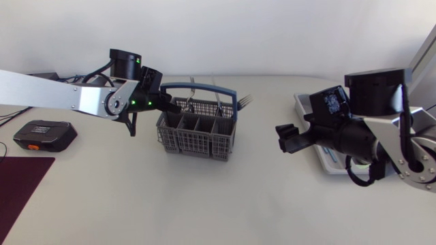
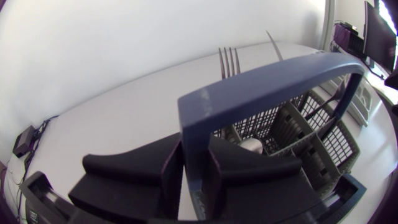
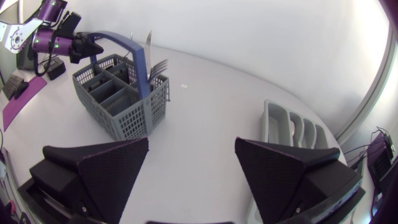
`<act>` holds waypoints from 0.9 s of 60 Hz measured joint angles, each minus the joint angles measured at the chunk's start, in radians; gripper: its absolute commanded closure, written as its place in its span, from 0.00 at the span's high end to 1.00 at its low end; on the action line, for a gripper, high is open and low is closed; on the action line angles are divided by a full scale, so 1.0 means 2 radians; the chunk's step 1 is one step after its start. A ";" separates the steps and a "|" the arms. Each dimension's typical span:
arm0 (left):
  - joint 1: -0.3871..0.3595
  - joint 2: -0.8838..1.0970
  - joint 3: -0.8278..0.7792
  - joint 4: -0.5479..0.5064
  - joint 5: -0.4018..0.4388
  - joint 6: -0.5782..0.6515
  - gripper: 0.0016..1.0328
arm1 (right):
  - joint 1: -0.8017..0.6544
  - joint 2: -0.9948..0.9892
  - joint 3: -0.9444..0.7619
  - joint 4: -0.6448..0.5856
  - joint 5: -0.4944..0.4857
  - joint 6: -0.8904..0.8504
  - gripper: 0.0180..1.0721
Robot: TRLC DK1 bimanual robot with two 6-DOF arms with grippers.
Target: Unload the cutlery basket into the drawer organizer.
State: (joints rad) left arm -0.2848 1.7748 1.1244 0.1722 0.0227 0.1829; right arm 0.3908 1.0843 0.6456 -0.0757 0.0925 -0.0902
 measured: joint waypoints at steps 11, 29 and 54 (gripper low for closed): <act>-0.028 -0.066 -0.065 -0.013 -0.001 0.011 0.04 | 0.000 -0.034 -0.010 -0.016 0.000 0.000 0.95; -0.091 -0.165 -0.172 -0.010 -0.062 0.042 0.69 | 0.009 -0.098 -0.034 -0.057 0.000 0.000 0.95; -0.089 -0.311 -0.223 -0.055 -0.074 0.055 0.74 | 0.052 -0.180 -0.037 -0.155 -0.049 -0.008 0.89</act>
State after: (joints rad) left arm -0.4622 1.1519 0.6792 0.0631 -0.1261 0.2928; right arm 0.4957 0.7238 0.5716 -0.3862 -0.0048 -0.1059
